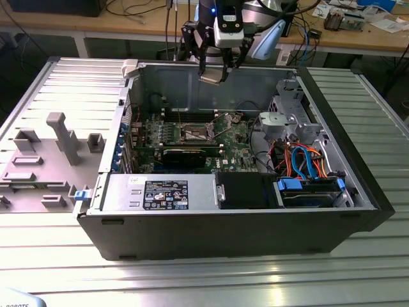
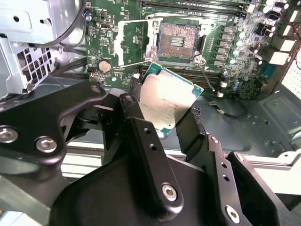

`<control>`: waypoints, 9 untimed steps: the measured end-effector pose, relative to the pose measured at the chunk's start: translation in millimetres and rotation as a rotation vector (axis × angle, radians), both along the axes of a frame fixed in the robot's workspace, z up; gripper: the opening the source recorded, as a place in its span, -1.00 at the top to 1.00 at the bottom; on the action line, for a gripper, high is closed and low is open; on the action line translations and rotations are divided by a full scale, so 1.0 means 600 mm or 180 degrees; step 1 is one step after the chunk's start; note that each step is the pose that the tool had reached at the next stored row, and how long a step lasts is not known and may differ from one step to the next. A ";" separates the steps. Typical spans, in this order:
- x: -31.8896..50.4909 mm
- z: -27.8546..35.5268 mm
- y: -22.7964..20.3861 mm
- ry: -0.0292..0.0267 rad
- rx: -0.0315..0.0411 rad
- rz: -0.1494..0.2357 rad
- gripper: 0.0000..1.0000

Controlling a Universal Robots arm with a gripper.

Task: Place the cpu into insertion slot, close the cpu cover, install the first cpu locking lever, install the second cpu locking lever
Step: 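Place the cpu into insertion slot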

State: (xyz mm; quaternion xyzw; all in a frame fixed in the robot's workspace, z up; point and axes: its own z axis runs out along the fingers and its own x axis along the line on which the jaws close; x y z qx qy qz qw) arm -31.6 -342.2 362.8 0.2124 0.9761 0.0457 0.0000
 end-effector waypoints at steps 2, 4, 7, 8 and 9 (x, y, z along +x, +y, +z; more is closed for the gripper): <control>0.000 0.000 0.0000 0.0000 0.0000 -0.0074 -0.08; -0.001 -0.001 0.0000 0.0000 0.0000 -0.0153 -0.08; -0.001 -0.002 0.0000 0.0000 0.0000 -0.0243 -0.08; -0.001 -0.002 0.0000 0.0000 0.0000 -0.0276 -0.08; -0.001 -0.002 0.0000 0.0000 0.0000 -0.0299 -0.08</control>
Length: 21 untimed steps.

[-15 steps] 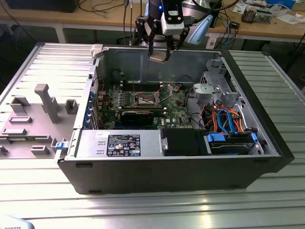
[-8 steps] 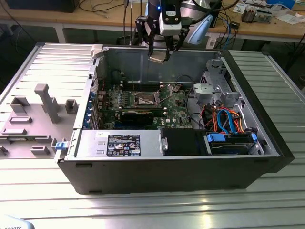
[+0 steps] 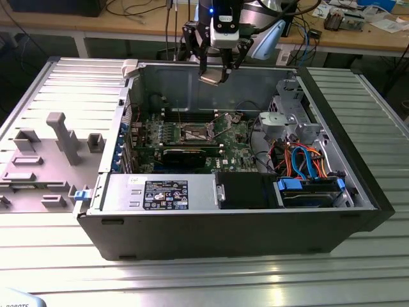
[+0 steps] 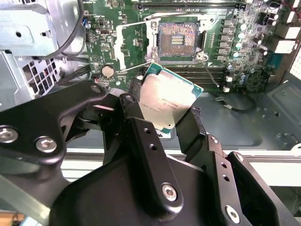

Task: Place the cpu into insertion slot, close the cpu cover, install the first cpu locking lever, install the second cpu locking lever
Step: 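Place the cpu into insertion slot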

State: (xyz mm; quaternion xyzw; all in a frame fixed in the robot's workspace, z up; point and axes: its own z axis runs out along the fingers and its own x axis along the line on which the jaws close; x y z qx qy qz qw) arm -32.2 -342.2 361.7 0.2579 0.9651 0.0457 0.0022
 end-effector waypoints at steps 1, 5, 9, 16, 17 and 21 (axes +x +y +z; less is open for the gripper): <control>0.000 0.000 0.0000 0.0000 0.0000 -0.0042 -0.08; -0.001 -0.001 0.0000 0.0000 0.0000 -0.0153 -0.08; -0.001 -0.001 0.0000 0.0000 0.0000 -0.0193 -0.08; -0.001 -0.001 0.0000 0.0000 0.0000 -0.0195 -0.08; -0.001 -0.001 0.0000 0.0000 0.0000 -0.0196 -0.08; -0.001 -0.001 0.0000 0.0000 0.0000 -0.0197 -0.08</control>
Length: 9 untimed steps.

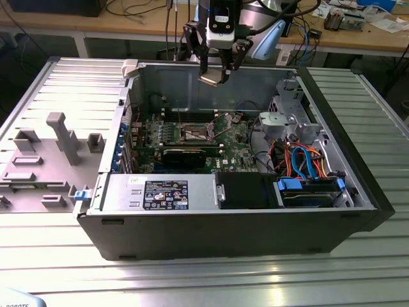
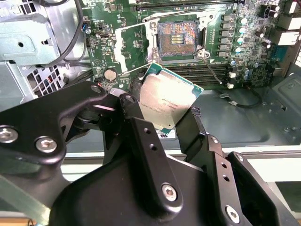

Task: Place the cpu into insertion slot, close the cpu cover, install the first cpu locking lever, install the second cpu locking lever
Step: 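Place the cpu into insertion slot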

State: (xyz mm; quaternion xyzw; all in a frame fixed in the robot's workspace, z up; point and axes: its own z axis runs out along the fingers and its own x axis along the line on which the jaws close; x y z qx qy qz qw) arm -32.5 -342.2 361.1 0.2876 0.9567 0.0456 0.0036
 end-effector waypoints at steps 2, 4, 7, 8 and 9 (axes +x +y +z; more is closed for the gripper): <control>0.000 0.000 0.0000 0.0000 0.0000 -0.0007 -0.08; 0.000 0.000 0.0000 0.0000 0.0000 -0.0066 -0.08; 0.000 0.000 0.0000 0.0000 0.0000 -0.0193 -0.08; 0.000 0.000 0.0000 0.0000 0.0000 -0.0218 -0.08; 0.000 0.000 0.0000 0.0000 0.0000 -0.0229 -0.08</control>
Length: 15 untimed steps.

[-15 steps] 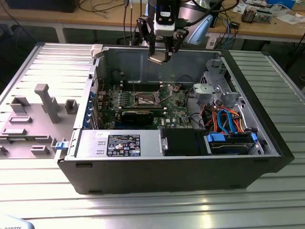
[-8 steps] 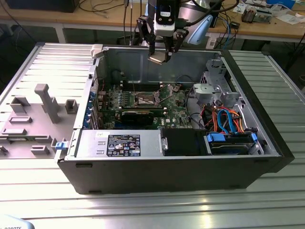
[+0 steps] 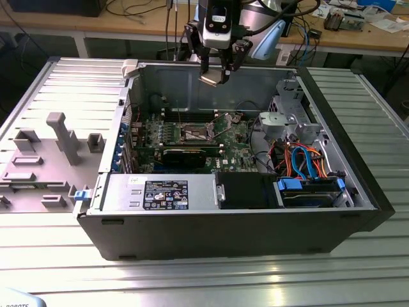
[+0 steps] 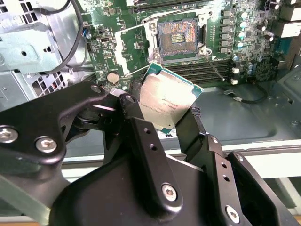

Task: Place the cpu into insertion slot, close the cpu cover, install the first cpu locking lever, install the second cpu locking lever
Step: 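Place the cpu into insertion slot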

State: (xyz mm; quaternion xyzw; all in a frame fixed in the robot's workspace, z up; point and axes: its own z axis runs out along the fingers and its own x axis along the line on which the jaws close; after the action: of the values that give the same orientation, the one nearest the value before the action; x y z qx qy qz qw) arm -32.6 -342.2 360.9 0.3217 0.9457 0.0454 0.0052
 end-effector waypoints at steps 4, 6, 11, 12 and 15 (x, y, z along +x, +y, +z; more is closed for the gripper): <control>0.000 0.000 -0.0001 0.0000 0.0000 -0.0019 -0.08; 0.000 0.000 -0.0001 0.0000 0.0000 -0.0020 -0.08; 0.000 0.000 -0.0001 0.0000 0.0000 -0.0031 -0.08; -0.001 0.000 -0.0001 0.0000 0.0000 -0.0048 -0.08; -0.001 0.000 -0.0001 0.0000 0.0000 -0.0117 -0.08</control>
State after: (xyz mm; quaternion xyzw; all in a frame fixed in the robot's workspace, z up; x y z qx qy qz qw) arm -33.3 -342.3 360.8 0.3391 0.9396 0.0453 0.0061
